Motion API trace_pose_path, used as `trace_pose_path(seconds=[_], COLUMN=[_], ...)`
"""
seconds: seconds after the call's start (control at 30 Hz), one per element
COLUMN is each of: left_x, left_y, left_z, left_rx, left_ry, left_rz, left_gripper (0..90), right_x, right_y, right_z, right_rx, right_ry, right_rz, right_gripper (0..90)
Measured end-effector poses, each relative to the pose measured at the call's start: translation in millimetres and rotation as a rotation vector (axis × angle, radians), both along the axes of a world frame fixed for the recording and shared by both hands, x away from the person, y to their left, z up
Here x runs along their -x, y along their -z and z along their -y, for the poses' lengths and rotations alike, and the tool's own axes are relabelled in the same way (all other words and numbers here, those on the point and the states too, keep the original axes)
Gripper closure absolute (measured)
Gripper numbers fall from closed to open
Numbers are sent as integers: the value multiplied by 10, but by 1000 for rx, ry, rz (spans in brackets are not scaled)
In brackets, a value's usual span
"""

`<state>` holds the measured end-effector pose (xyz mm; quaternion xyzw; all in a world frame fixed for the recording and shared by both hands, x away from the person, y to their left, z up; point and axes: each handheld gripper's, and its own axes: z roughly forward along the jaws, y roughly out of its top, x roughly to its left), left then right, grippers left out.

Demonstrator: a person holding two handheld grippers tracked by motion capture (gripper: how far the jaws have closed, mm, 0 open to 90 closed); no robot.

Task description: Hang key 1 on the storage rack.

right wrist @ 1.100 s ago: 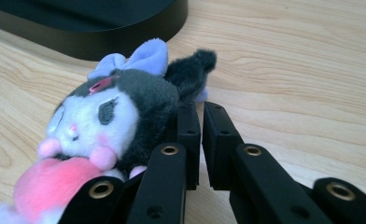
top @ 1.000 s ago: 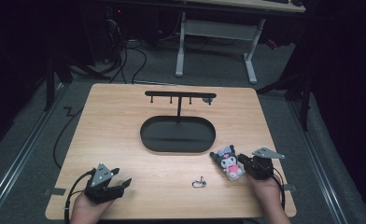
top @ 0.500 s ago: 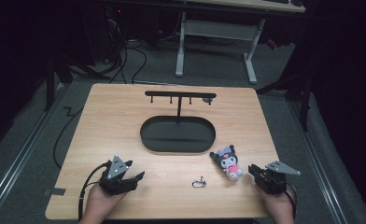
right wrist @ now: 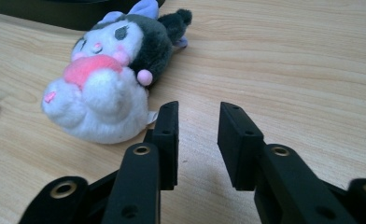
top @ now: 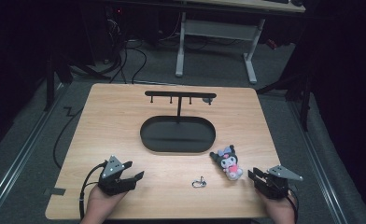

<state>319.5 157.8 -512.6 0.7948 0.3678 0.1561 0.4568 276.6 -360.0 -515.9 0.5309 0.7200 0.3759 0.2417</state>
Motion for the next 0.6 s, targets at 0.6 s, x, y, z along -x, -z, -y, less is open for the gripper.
trace_pose_path(seconds=[0.6], left_x=[28], left_y=[141], left_z=[120], left_rx=[-92], left_ry=[87], left_rz=[3], left_gripper=[377], right_x=[-77], right_y=[-100], right_z=[-99], right_rx=[57], right_ry=[38], right_rz=[-191], right_gripper=[566])
